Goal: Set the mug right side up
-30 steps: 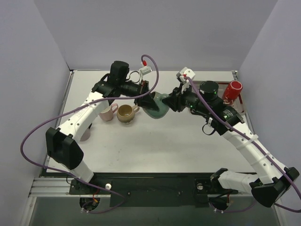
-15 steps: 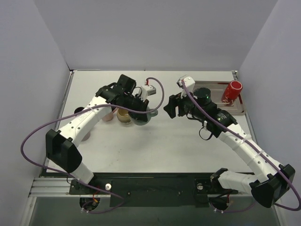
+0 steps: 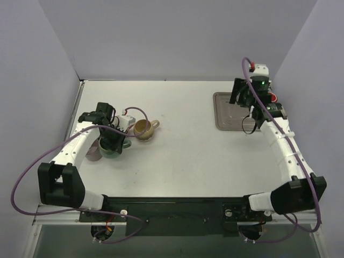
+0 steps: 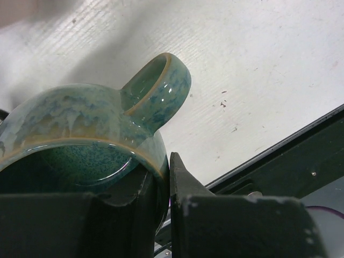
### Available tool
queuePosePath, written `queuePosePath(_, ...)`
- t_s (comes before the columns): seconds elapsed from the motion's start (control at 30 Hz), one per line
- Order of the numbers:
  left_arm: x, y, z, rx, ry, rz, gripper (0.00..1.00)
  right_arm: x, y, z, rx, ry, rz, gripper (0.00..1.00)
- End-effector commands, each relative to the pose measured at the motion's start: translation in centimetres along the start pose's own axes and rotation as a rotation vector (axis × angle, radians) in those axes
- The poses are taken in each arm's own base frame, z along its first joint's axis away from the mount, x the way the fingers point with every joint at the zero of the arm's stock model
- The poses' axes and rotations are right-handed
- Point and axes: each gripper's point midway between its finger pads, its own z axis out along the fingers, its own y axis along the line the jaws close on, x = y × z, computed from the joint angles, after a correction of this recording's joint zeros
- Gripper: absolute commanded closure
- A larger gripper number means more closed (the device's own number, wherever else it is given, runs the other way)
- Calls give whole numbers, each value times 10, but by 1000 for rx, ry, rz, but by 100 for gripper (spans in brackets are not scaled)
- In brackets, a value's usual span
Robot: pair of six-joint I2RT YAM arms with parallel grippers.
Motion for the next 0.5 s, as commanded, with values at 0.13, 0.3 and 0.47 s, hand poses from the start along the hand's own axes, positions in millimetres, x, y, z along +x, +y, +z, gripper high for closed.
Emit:
queuePosePath(0.13, -39, 25, 28, -7, -150, 38, 100, -42, -132, 86, 387, 86, 75, 28)
queuePosePath(0.3, -32, 32, 50, 19, -95, 10, 100, -38, -181, 140, 465, 186, 23, 29)
queuePosePath(0.47, -26, 41, 56, 41, -88, -29, 74, -41, -217, 182, 479, 205, 81, 28)
